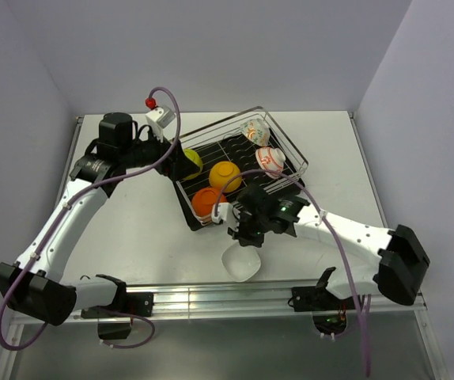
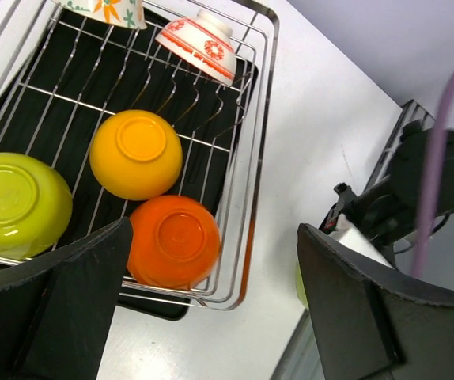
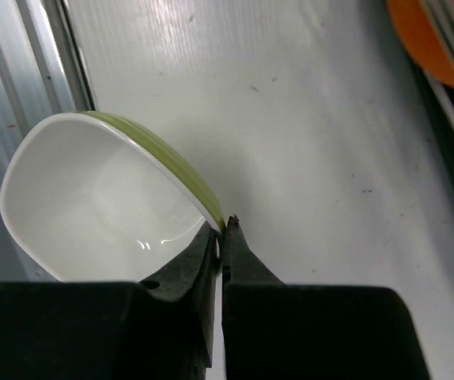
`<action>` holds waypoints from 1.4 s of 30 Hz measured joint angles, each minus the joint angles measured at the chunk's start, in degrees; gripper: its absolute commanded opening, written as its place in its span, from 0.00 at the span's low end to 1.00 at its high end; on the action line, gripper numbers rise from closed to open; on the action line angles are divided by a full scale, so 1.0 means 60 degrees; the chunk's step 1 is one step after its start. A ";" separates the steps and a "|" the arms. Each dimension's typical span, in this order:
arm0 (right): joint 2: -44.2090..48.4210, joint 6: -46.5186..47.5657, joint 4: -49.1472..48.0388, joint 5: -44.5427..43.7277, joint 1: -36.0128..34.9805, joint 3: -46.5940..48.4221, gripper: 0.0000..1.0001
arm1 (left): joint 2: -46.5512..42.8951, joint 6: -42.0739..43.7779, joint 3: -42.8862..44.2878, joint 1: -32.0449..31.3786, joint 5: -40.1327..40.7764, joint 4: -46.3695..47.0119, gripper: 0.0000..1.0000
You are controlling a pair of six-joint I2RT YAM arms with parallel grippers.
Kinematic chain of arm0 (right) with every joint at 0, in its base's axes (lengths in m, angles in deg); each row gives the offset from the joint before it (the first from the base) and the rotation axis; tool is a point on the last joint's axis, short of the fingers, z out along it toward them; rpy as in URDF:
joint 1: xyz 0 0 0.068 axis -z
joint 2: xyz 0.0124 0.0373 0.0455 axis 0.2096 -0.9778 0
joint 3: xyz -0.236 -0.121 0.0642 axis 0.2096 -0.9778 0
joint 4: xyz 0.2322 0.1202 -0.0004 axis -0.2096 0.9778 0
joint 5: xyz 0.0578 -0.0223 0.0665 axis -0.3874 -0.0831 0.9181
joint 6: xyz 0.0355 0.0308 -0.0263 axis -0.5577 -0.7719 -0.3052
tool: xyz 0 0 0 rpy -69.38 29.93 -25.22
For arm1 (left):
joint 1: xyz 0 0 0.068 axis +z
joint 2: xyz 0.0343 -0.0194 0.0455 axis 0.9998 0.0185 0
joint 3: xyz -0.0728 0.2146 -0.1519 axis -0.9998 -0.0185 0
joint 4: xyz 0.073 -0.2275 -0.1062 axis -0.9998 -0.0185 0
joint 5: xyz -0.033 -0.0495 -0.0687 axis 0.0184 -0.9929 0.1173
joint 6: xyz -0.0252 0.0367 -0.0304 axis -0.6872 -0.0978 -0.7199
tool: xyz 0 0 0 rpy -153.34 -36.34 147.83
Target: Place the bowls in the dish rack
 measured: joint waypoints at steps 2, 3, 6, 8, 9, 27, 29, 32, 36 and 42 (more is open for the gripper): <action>0.0474 -0.0113 0.0022 0.0098 0.0066 0.0022 0.00 | -0.0007 -0.0073 0.0117 0.0000 -0.0033 -0.0095 0.99; 0.0688 -0.0208 0.0131 0.0211 0.0153 0.0120 0.00 | 0.0015 -0.0157 0.0237 0.0000 -0.0040 -0.0178 1.00; 0.1177 -0.0525 0.0251 0.0710 0.0827 0.0670 0.00 | 0.0168 -0.0397 0.0845 0.0000 -0.0073 -0.0455 0.99; 0.1373 -0.0772 0.0233 0.1056 0.1541 0.1224 0.00 | 0.0306 -0.0510 0.1279 0.0004 -0.0211 -0.0561 1.00; 0.1439 -0.0914 0.0189 0.1253 0.1934 0.1490 0.00 | 0.0353 -0.0601 0.1432 0.0004 -0.0291 -0.0554 1.00; 0.0991 -0.4459 -0.1304 0.3024 0.5690 0.3606 0.00 | 0.1093 -0.3417 0.1483 -0.1060 -0.1435 0.1184 1.00; 0.0936 -0.4666 -0.1326 0.3027 0.5694 0.3606 0.00 | 0.1300 -0.3687 0.1370 -0.1319 -0.1468 0.1308 0.99; 0.0936 -0.4860 -0.1446 0.3060 0.5705 0.3606 0.00 | 0.1639 -0.4095 0.1217 -0.1501 -0.1545 0.1475 0.99; 0.0936 -0.4972 -0.1541 0.3126 0.5705 0.3606 0.00 | 0.2087 -0.4674 0.1013 -0.1599 -0.1698 0.1756 1.00; 0.0936 -0.4969 -0.1574 0.3282 0.5705 0.3606 0.00 | 0.2295 -0.5421 0.0758 -0.1792 -0.2102 0.2237 0.88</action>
